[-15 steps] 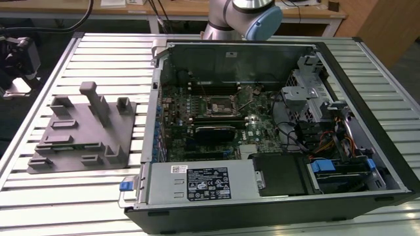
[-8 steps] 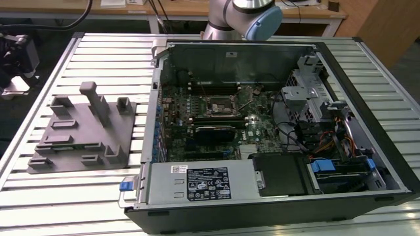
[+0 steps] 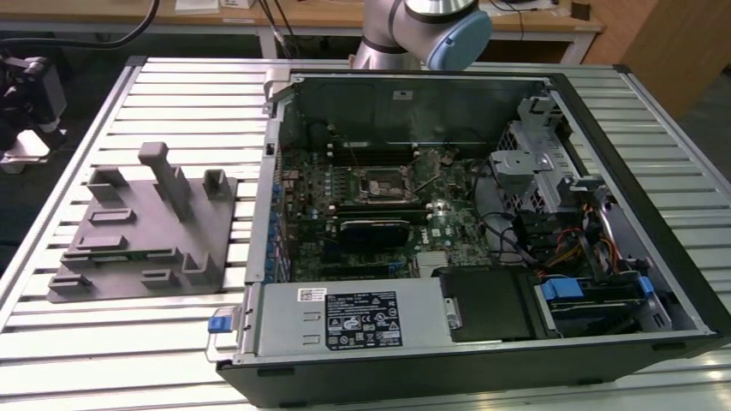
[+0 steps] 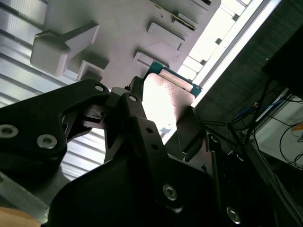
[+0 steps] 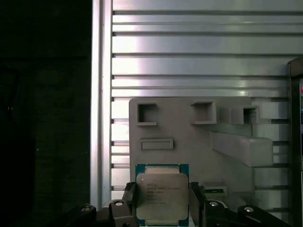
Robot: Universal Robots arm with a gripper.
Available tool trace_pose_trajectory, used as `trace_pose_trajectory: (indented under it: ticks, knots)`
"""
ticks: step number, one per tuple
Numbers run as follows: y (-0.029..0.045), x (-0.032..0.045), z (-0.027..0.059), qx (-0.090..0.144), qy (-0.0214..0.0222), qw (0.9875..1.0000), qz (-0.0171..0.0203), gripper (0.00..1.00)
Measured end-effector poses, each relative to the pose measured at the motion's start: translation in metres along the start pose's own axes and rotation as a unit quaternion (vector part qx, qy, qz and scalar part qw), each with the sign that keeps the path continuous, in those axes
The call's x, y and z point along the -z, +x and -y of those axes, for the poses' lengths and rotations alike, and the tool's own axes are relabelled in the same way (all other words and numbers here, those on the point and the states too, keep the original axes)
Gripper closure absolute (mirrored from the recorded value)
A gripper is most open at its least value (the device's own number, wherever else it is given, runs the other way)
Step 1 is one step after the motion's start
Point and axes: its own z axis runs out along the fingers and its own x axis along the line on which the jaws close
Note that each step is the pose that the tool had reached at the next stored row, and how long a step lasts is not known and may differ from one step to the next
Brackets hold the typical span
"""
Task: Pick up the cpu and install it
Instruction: 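Pick up the cpu and move it towards the insertion slot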
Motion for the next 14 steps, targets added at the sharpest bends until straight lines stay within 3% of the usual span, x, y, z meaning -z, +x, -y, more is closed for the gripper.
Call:
trace_pose_trajectory:
  ticks: [8,14]
  knots:
    - [0.0,0.0036,-0.0001,0.0,-0.0016,1.0,-0.0001,0.47]
    - [0.0,0.0157,-0.0006,0.0,-0.0019,1.0,-0.0001,0.47]
